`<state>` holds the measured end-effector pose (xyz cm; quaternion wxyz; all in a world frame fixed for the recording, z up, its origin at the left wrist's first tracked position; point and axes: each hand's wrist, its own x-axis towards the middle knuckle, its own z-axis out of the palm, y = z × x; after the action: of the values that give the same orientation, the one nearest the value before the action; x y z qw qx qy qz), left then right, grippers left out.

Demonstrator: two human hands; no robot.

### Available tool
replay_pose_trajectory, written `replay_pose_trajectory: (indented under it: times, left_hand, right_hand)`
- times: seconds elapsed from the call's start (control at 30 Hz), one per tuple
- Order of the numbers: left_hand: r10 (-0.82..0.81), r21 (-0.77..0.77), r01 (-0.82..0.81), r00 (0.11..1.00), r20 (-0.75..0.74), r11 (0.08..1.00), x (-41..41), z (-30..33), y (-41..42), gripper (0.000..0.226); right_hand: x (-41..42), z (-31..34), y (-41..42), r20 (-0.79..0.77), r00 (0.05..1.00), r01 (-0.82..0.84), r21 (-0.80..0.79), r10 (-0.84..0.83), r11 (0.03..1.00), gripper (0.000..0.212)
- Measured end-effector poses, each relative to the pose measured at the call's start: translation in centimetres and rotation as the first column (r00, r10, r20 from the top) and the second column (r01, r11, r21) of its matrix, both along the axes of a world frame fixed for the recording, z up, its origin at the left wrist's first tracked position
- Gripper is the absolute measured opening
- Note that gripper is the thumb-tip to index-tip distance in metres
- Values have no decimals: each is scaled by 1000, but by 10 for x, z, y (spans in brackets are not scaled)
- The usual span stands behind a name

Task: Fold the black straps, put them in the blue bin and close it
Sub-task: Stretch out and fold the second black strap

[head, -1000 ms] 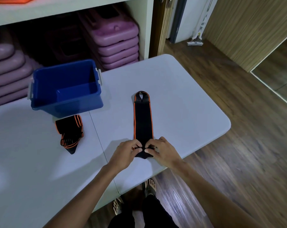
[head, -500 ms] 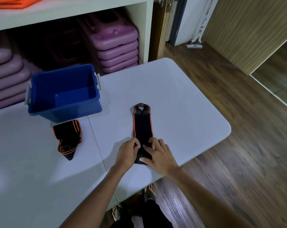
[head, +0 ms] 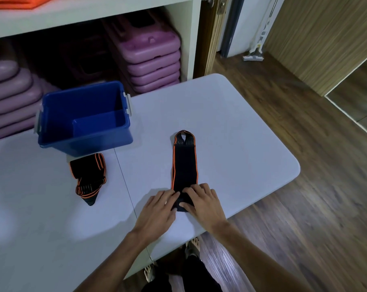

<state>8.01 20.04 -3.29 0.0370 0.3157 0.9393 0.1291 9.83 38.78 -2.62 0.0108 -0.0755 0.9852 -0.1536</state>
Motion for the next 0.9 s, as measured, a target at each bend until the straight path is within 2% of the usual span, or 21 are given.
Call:
replay_pose_trajectory:
  times: [0.07,0.2,0.4,0.53,0.63,0.73,0.9]
  left_hand:
    - [-12,-22,13,998,68,1000,-1,5,1,54]
    - [-1,-43,6,993,114,999,-10,14,9,52]
    - [47,-128,-33,992,113,991,-11,18,20,57]
    - [62,-166,-41,990,125,985,-11,23,26,42]
    - [49,-131,-23,979,196,991,-16,20,24,32]
    - [75,-78,-52,942,328,996,-20,19,21,40]
    - [87,-81,-72,975,203,994,-13,17,21,52]
  right_hand:
    - [-1,2,1,34,999,-3,0,3,1000,42]
    - [-2,10,6,102,993,-69,29,66,997,54]
    - [-3,13,4,109,989,-108,35,104,994,45]
    - [-2,12,3,95,988,-126,36,123,991,43]
    - [-7,15,5,184,975,-122,-31,126,992,40]
    - [-15,17,9,311,945,-55,-144,98,988,40]
    - [-27,19,14,375,923,-21,-183,90,983,41]
